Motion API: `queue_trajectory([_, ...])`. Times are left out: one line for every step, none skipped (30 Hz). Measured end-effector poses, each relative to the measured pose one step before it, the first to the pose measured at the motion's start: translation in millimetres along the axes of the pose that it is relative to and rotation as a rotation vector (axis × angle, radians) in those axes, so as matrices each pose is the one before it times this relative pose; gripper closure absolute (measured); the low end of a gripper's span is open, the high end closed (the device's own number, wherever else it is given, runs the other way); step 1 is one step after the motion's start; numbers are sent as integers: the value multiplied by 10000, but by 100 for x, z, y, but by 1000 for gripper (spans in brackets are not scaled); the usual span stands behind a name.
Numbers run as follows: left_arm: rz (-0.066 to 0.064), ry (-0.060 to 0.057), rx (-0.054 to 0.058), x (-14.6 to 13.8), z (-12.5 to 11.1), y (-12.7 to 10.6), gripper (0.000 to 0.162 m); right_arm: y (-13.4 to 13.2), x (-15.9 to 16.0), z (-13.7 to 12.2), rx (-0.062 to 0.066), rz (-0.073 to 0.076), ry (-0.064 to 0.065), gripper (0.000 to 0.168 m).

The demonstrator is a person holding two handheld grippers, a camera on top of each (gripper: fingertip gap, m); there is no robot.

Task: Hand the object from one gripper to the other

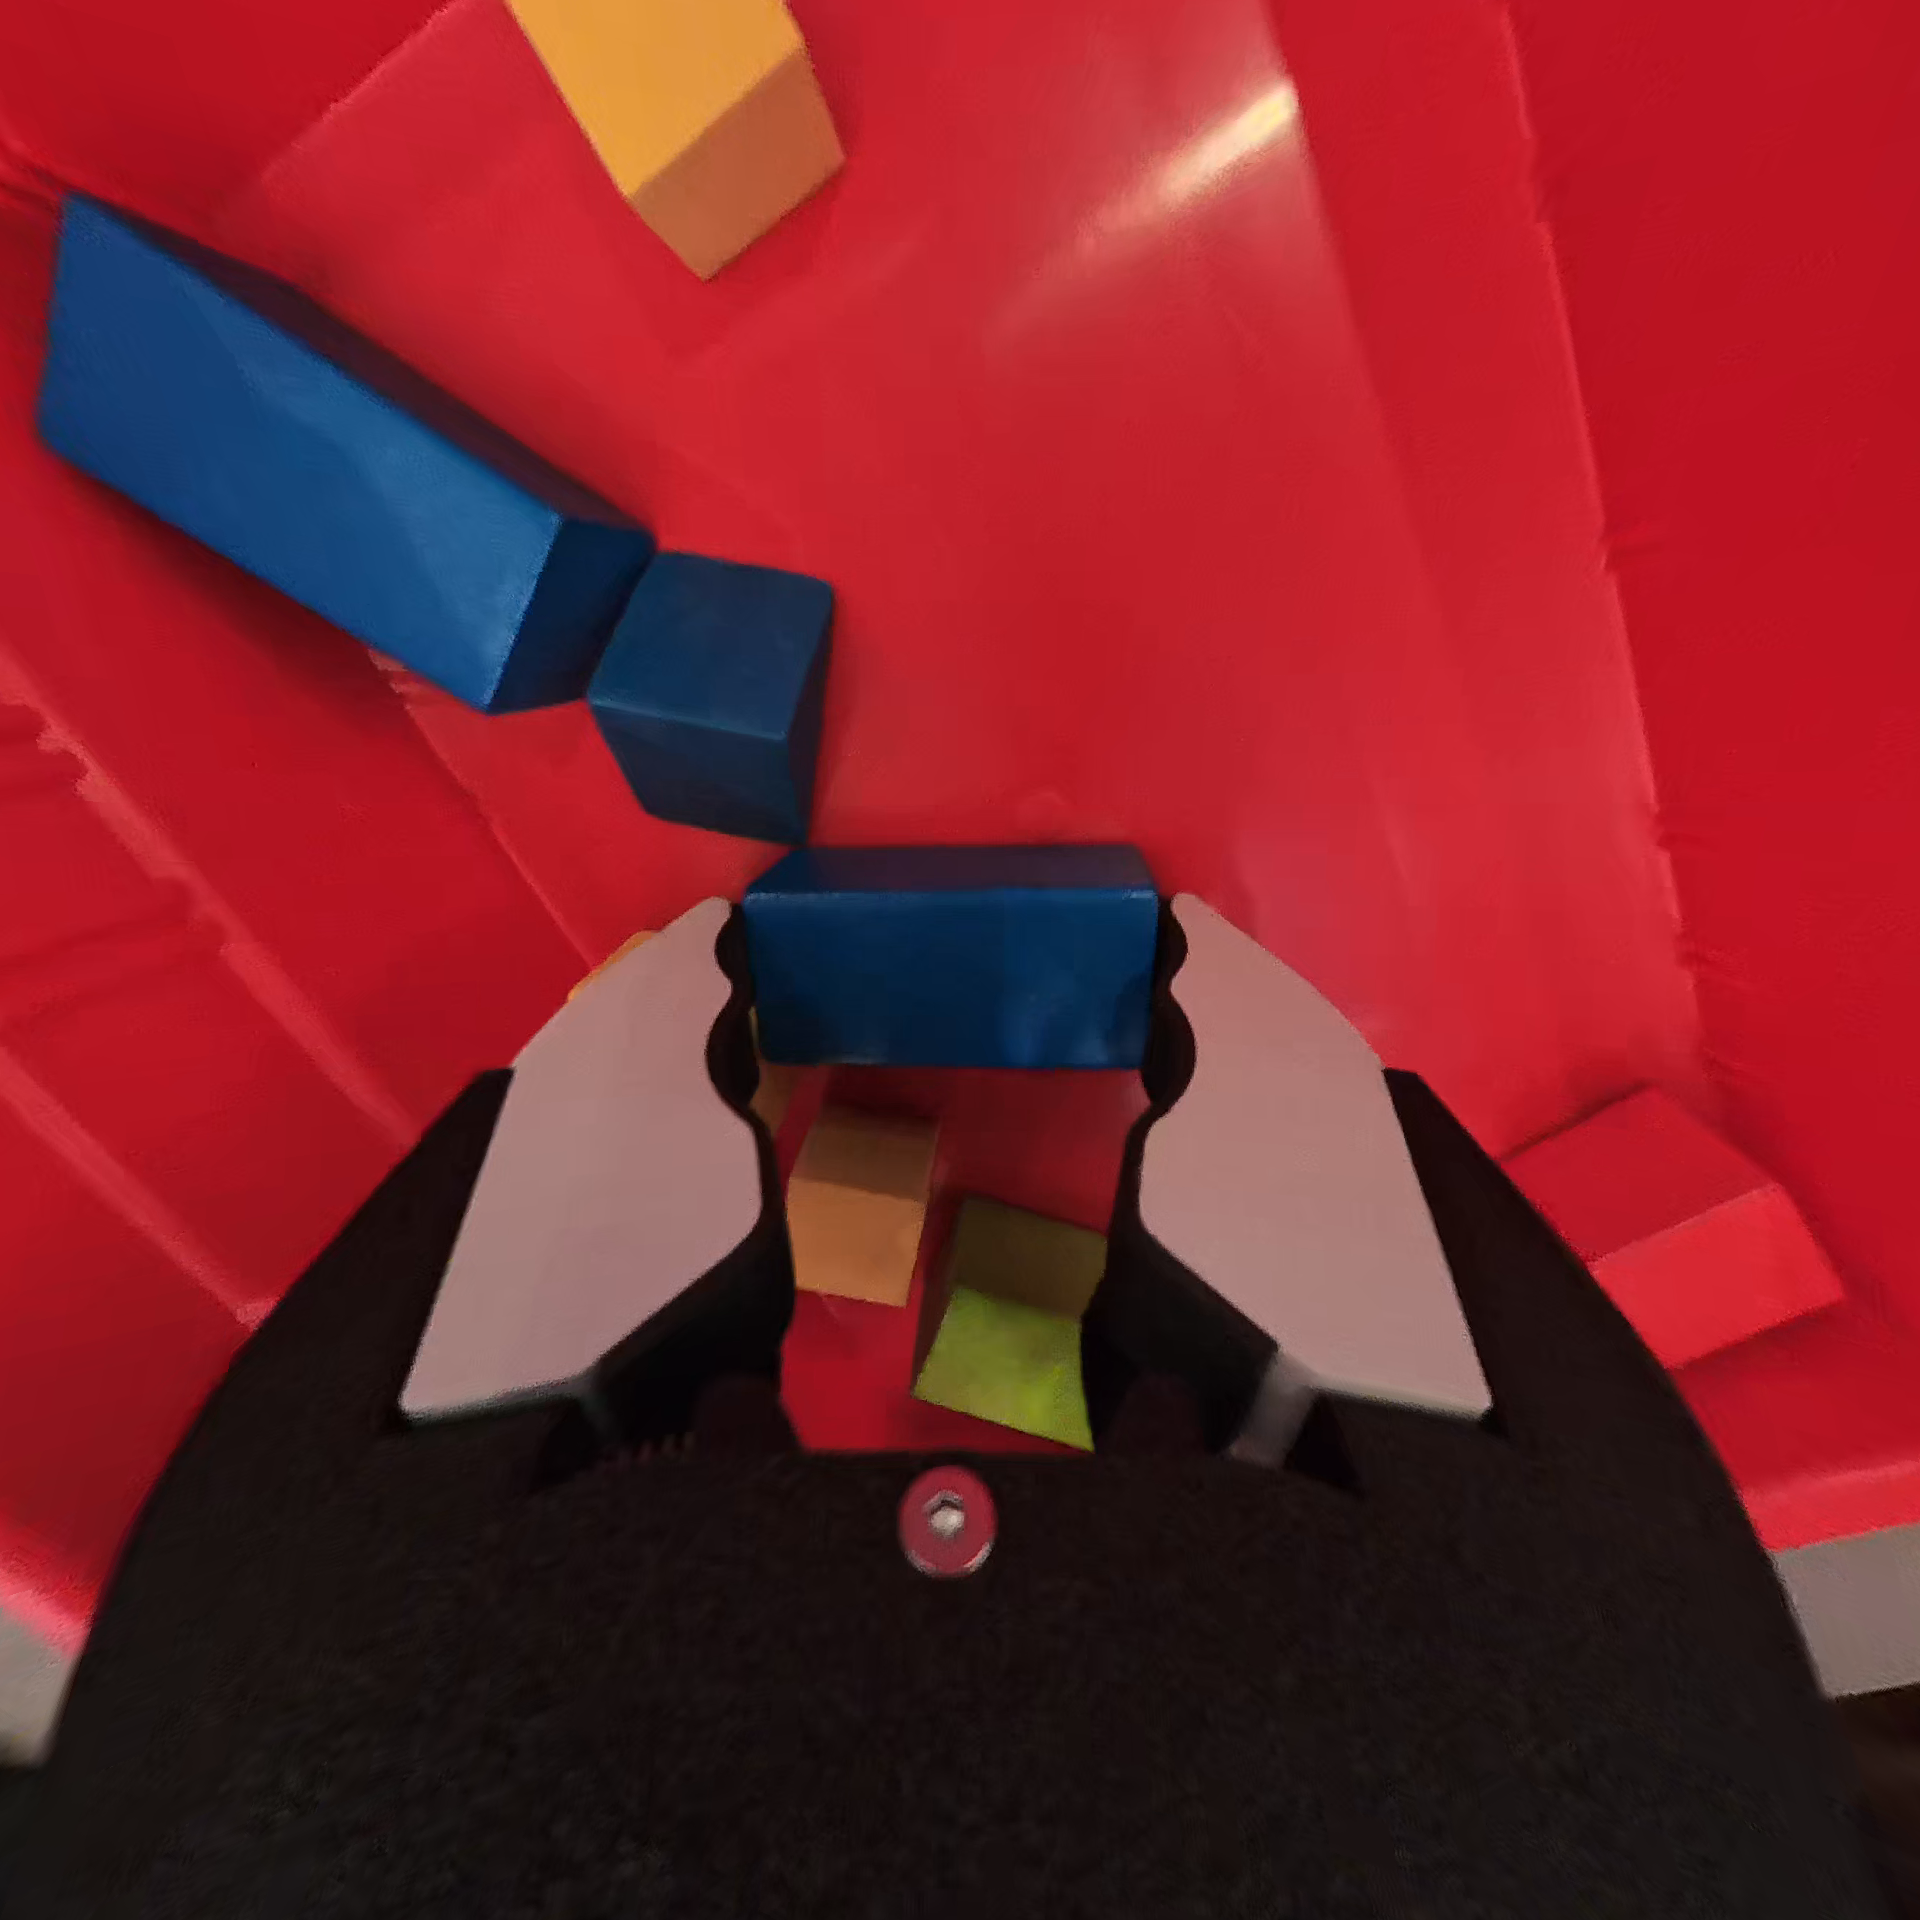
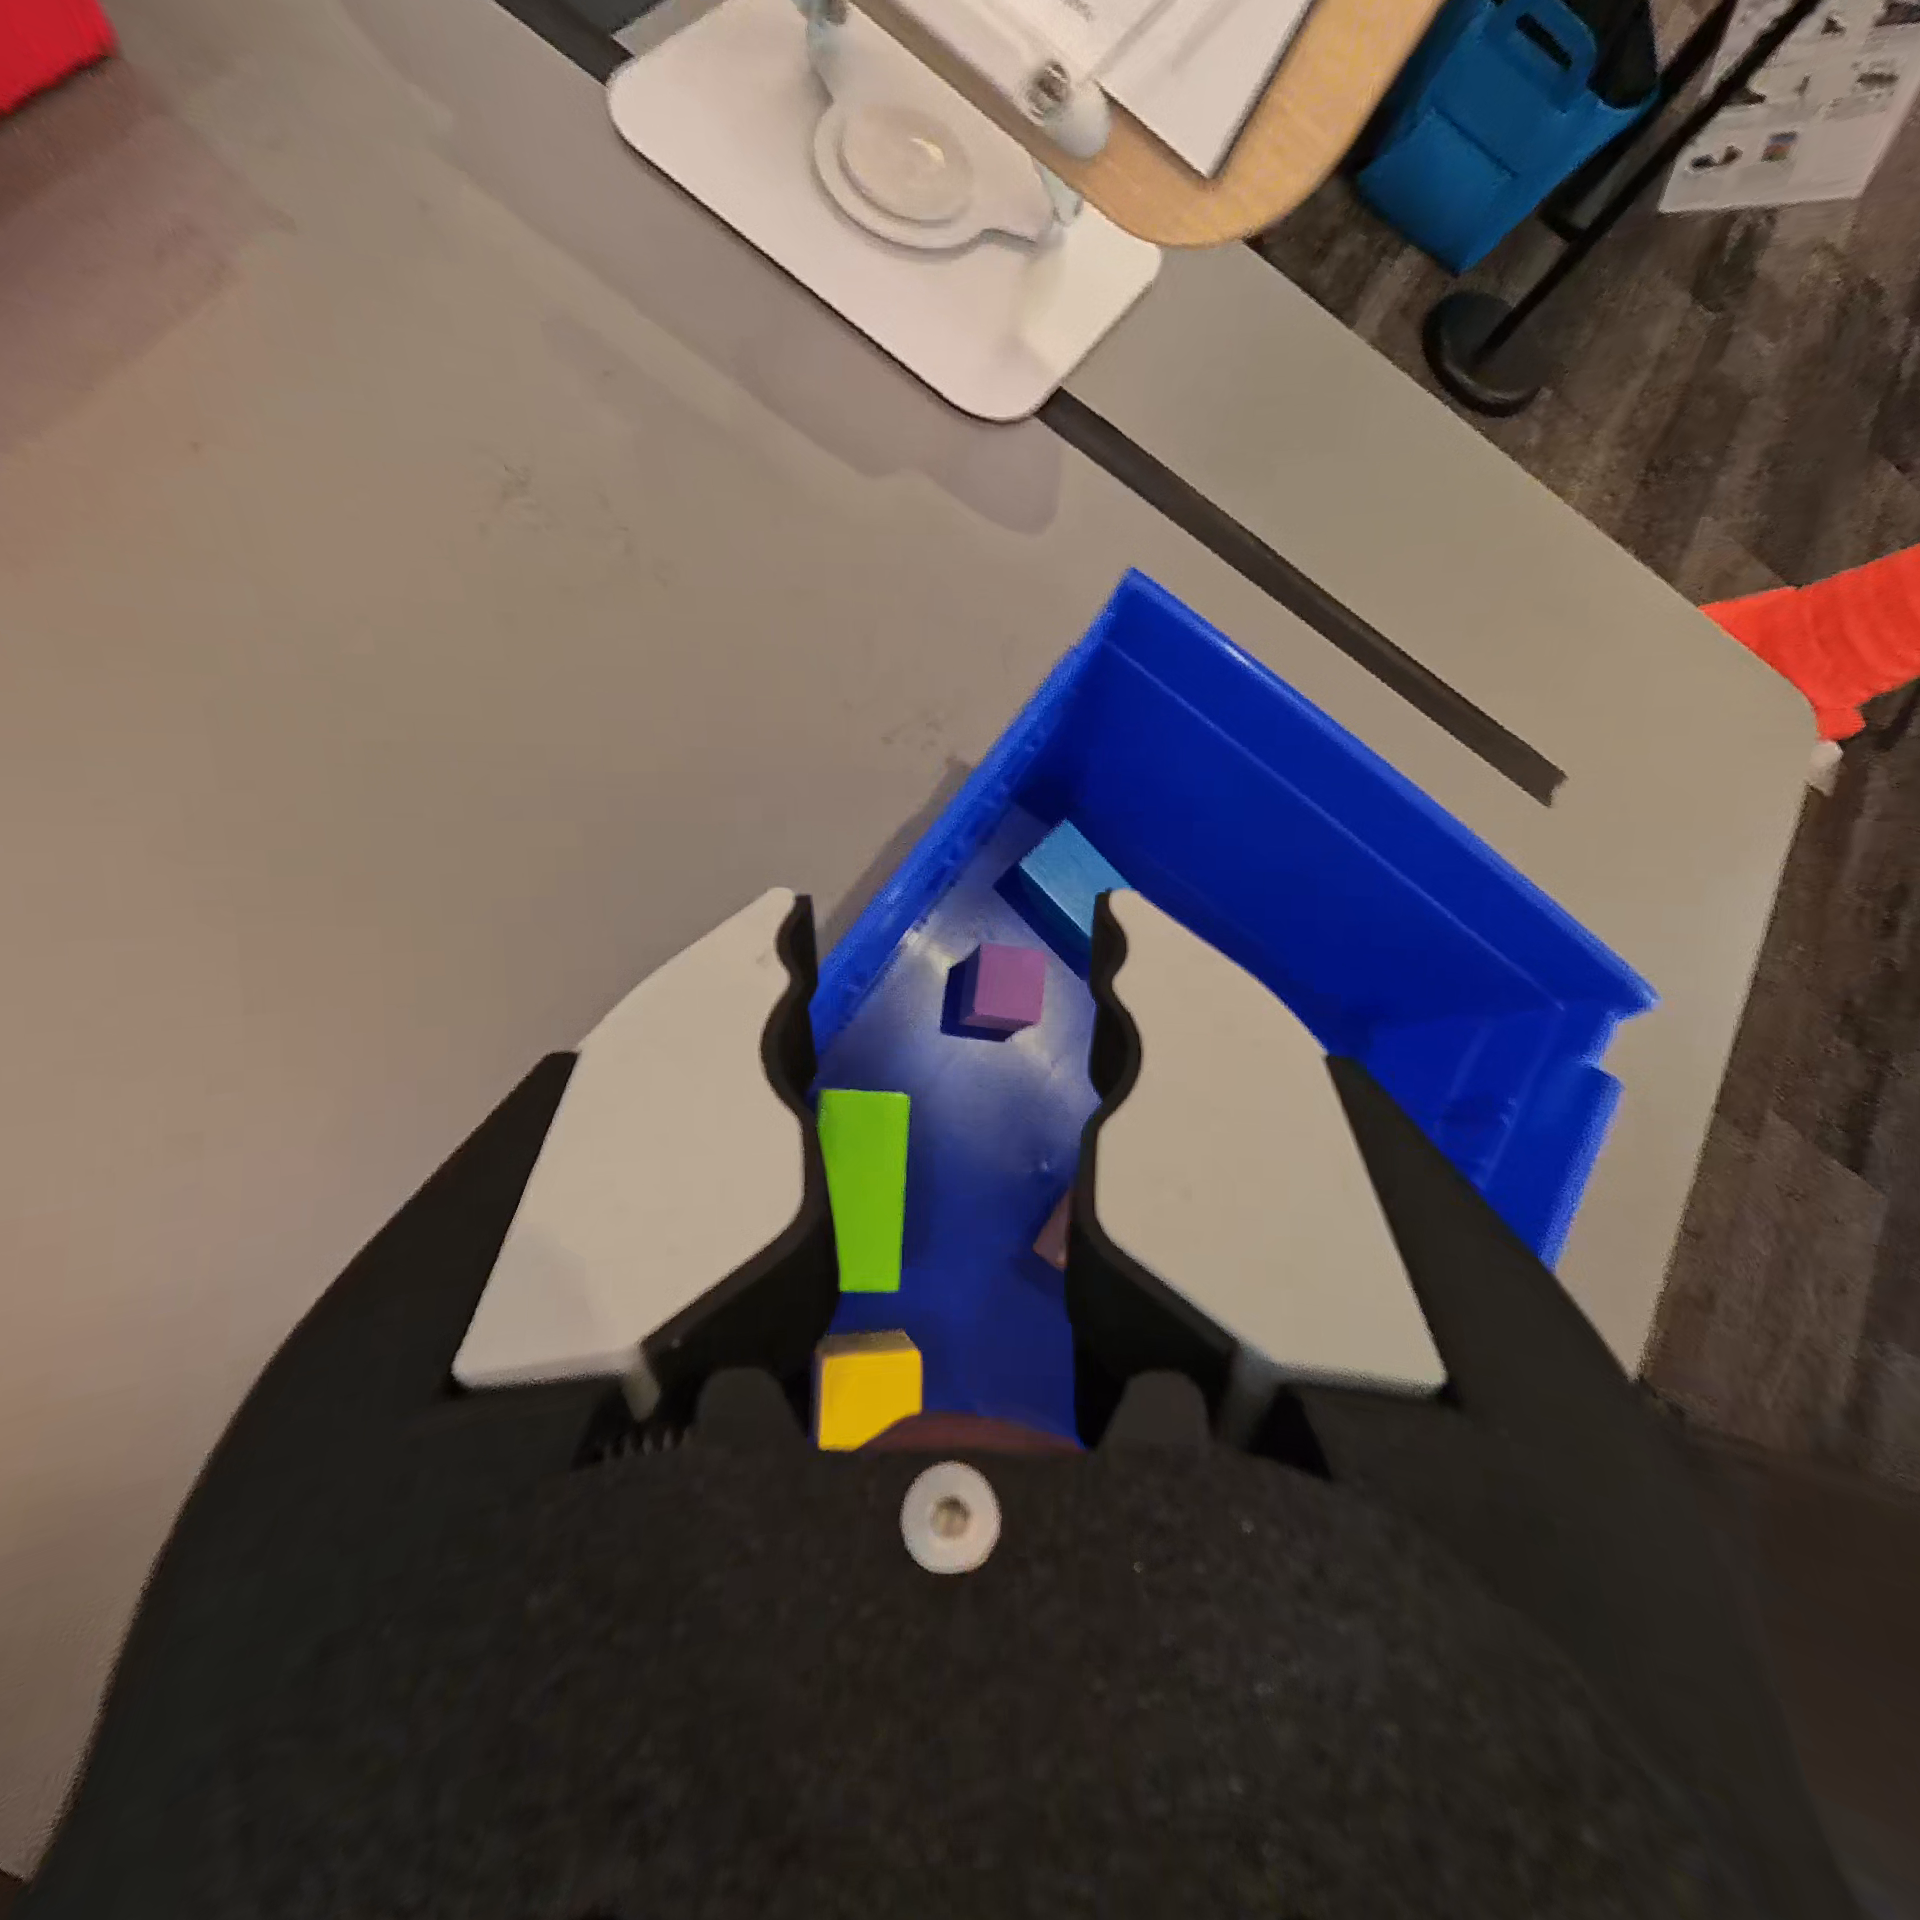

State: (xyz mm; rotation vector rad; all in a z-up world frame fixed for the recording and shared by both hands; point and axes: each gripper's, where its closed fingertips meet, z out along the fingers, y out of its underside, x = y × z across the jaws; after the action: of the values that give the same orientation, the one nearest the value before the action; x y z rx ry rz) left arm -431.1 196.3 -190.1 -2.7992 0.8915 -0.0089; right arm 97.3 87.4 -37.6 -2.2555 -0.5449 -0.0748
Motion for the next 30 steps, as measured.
queue_trajectory([-406,293,164,19,-88,-197,90,-474,-606,93,246,-86,-242,118])
queue_trajectory([-390,287,190,3,-173,-204,90,-620,-824,65,344,-142,-334,118])
queue_trajectory([-356,242,287,-7,-332,-342,90,-756,-1035,90,450,-239,-423,118])
queue_trajectory([-346,381,416,256,-558,-534,90,-936,-1150,150,610,-365,-460,116])
queue_trajectory([-367,673,553,782,-800,-797,90,-1073,-1115,253,774,-425,-426,113])
queue_trajectory([-398,978,704,1393,-960,-1043,90,-1017,-1041,354,775,-358,-380,110])
queue_trajectory([-398,1164,725,1895,-985,-1123,90,-766,-1027,483,554,-205,-392,110])
queue_trajectory([-321,1251,689,2327,-815,-1131,90,-643,-1028,597,443,-55,-413,110])
queue_trajectory([-210,1342,717,2784,-560,-1153,90,-621,-1054,686,471,0,-431,108])
queue_trajectory([-184,1484,641,3215,-157,-948,90,-706,-1019,736,556,-56,-391,105])
queue_trajectory([-284,1524,458,3322,368,-566,90,-855,-901,770,718,-104,-280,102])
queue_trajectory([-385,1358,254,2965,878,-102,90,-783,-846,781,693,-119,-233,100])
queue_trajectory([-385,1072,69,2336,1315,351,90,-503,-769,754,461,-44,-187,101])
queue_trajectory([-374,818,-66,1720,1590,709,90,-350,-705,711,304,77,-169,102])
queue_trajectory([-366,600,-108,1148,1709,872,90,-272,-777,670,235,154,-238,102])
queue_trajectory([-371,473,-118,727,1723,960,90,-234,-805,597,228,174,-272,102])
queue_trajectory([-384,423,-111,437,1657,970,91,-155,-776,510,173,113,-258,101])
queue_trajectory([-349,420,-122,239,1546,965,90,-4,-628,455,85,78,-192,101])
queue_trajectory([-355,291,-124,-72,1370,942,90,157,-460,401,-32,20,-127,101])
queue_trajectory([-294,32,-118,-503,1171,874,90,273,-291,333,-114,-65,-45,101])
queue_trajectory([-184,-177,-86,-790,988,752,90,221,-130,257,-102,-111,37,101])
queue_trajectory([-150,-196,-42,-786,805,556,90,118,-34,159,-31,-132,93,101])
queue_trajectory([-121,-31,12,-509,635,308,90,31,-137,102,51,-78,0,102])
queue_trajectory([-127,30,-19,-362,494,224,90,182,-294,100,-15,8,-129,105])
queue_trajectory([-116,-28,102,-341,333,-14,90,343,-225,126,-102,24,-105,110])
queue_trajectory([-27,-19,119,-224,257,-94,90,341,-61,150,-53,-13,5,112])
queue_trajectory([54,-3,-161,-160,336,225,90,357,-106,145,-70,-58,-34,115])
queue_trajectory([24,-2,-269,-136,298,385,90,319,-160,34,-127,-121,-78,135])
queue_trajectory([-21,72,-41,-23,114,116,90,9,-47,-74,34,-122,-1,135])
queue_trajectory([-26,157,-64,141,-4,104,90,-151,-93,-49,144,-17,-57,135])
